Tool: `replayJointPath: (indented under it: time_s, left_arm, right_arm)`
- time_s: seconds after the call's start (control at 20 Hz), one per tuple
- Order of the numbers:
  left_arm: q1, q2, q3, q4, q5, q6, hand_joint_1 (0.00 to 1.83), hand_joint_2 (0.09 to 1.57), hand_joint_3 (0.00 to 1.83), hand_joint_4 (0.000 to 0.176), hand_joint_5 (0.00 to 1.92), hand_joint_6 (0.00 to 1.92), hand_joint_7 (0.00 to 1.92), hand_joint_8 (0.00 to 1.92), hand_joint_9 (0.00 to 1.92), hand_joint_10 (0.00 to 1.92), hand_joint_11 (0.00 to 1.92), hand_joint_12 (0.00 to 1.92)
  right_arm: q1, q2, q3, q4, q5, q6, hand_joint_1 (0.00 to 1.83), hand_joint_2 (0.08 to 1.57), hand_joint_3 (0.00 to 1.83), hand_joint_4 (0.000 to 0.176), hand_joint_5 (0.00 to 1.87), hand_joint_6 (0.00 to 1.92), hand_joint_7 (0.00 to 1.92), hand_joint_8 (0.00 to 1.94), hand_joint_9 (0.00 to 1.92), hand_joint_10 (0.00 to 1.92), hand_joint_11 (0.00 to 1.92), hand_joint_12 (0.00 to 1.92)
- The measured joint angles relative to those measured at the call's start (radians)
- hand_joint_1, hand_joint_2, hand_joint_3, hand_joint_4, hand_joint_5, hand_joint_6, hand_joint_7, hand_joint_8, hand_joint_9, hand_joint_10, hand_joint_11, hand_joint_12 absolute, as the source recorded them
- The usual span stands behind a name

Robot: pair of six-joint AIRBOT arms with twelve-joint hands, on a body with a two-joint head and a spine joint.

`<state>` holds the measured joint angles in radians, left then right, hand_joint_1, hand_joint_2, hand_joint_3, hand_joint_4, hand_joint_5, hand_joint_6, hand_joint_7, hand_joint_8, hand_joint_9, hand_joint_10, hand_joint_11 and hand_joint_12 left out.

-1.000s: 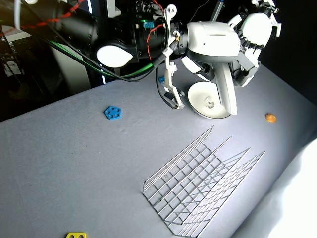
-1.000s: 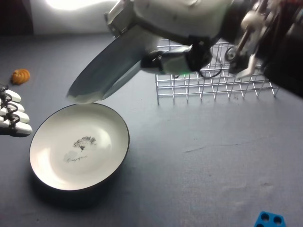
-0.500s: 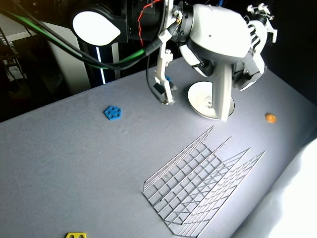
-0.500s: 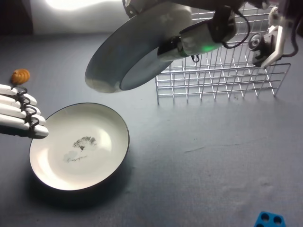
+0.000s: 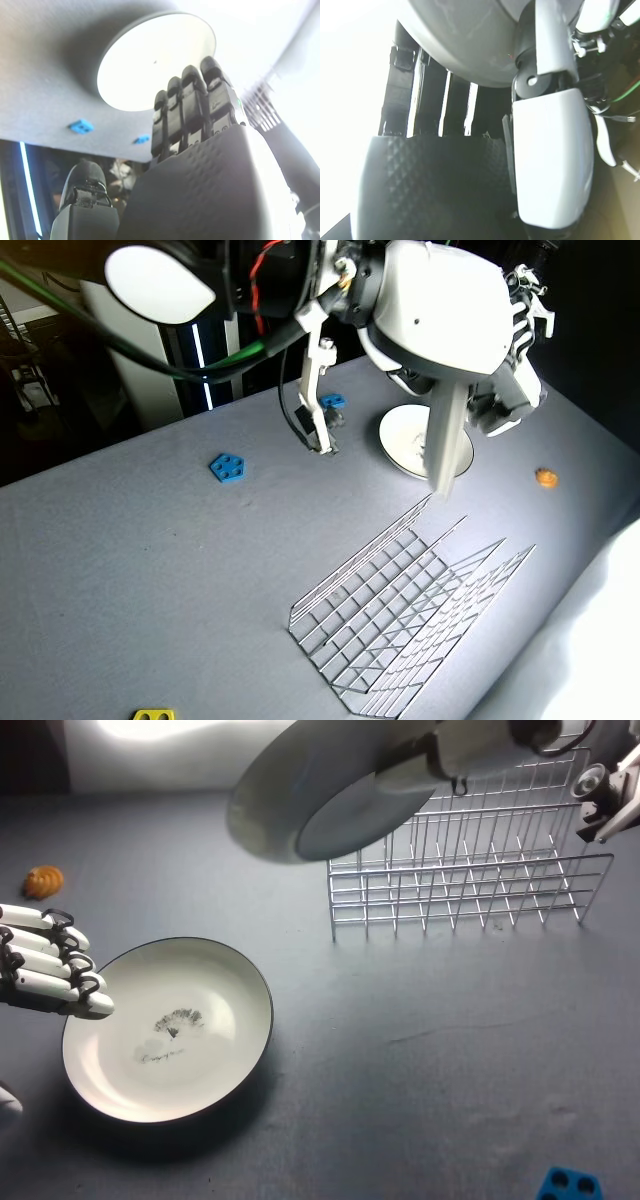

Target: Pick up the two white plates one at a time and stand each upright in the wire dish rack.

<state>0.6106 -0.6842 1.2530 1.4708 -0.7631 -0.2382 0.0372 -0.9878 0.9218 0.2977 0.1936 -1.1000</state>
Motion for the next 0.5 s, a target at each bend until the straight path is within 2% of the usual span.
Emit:
replayJointPath:
  time_s: [0.2, 0.3, 0.4, 0.5]
  left_arm:
    - [-0.009, -0.012, -0.003, 0.004, 0.019, -0.049, 0.00, 1.12, 0.00, 0.000, 0.19, 0.00, 0.21, 0.00, 0.17, 0.00, 0.00, 0.23]
    - [-0.010, -0.014, -0.003, -0.002, 0.047, -0.051, 0.00, 1.11, 0.00, 0.000, 0.23, 0.01, 0.24, 0.00, 0.22, 0.00, 0.00, 0.32]
    - [-0.009, -0.021, -0.003, -0.001, 0.067, -0.054, 0.00, 1.11, 0.00, 0.000, 0.22, 0.00, 0.24, 0.00, 0.21, 0.00, 0.00, 0.31]
    - [-0.009, -0.021, 0.000, 0.001, 0.079, -0.092, 0.00, 1.11, 0.00, 0.000, 0.22, 0.00, 0.25, 0.00, 0.22, 0.00, 0.00, 0.33]
  right_arm:
    - [-0.001, 0.010, 0.031, 0.074, 0.056, 0.002, 1.20, 1.15, 0.00, 0.017, 0.91, 1.15, 0.92, 1.03, 1.09, 0.00, 0.59, 1.12]
    - [-0.007, 0.020, 0.039, 0.084, 0.063, 0.002, 1.20, 1.15, 0.00, 0.017, 0.91, 1.15, 0.92, 1.04, 1.09, 0.00, 0.59, 1.13]
    - [-0.011, 0.021, 0.043, 0.087, 0.063, -0.013, 1.20, 1.16, 0.00, 0.018, 0.90, 1.17, 0.91, 1.05, 1.09, 0.00, 0.58, 1.12]
    - [-0.015, 0.021, 0.044, 0.087, 0.072, -0.014, 1.20, 1.15, 0.00, 0.016, 0.91, 1.15, 0.92, 1.03, 1.10, 0.01, 0.60, 1.12]
